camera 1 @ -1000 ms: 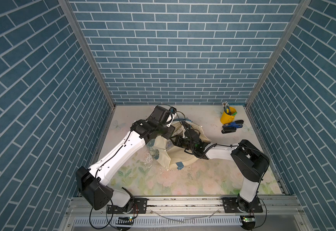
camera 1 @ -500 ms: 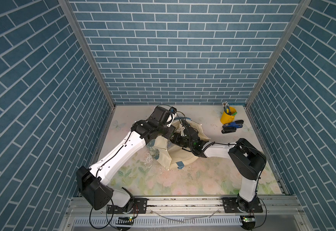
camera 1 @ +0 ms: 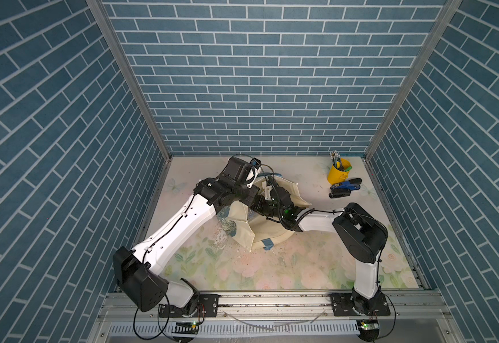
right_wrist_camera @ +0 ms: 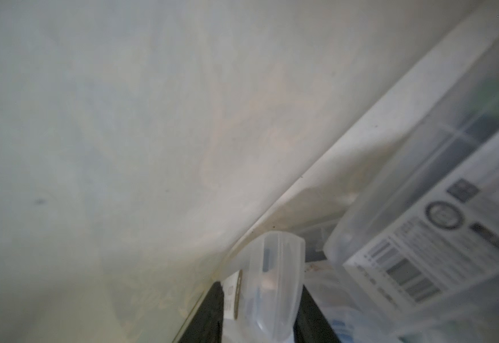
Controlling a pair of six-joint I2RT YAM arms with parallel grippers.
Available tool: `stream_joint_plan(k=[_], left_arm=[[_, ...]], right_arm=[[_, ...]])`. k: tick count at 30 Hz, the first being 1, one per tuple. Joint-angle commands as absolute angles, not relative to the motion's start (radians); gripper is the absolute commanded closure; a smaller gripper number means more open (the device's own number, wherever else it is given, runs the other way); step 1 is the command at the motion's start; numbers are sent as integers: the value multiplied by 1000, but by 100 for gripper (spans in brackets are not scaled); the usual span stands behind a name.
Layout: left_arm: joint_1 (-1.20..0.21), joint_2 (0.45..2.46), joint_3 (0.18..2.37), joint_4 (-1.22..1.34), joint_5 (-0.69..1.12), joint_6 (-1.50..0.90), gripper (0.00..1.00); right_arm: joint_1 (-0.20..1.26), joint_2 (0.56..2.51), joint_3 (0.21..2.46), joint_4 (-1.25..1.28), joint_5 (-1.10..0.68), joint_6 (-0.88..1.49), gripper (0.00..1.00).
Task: Take out the compass set from the canvas bag
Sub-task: Pick up the compass set from the canvas bag.
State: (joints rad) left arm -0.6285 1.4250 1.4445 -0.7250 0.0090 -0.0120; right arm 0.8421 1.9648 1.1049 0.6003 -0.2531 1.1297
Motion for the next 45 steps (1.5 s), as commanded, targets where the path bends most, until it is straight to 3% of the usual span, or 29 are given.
stream_joint_plan(k=[1,19,45], left_arm=[[-628,1401,1441,-664,43,-5,100],[-619,1379,1417,-663,20,0,100],[-604,1332,1394,-621,-70,-45,100]], right_arm=[[836,1994,1172,625,-251,1163,61],[836,1990,1201,537,-172,1122,83],[842,1717,1103,346,-61,935,86]])
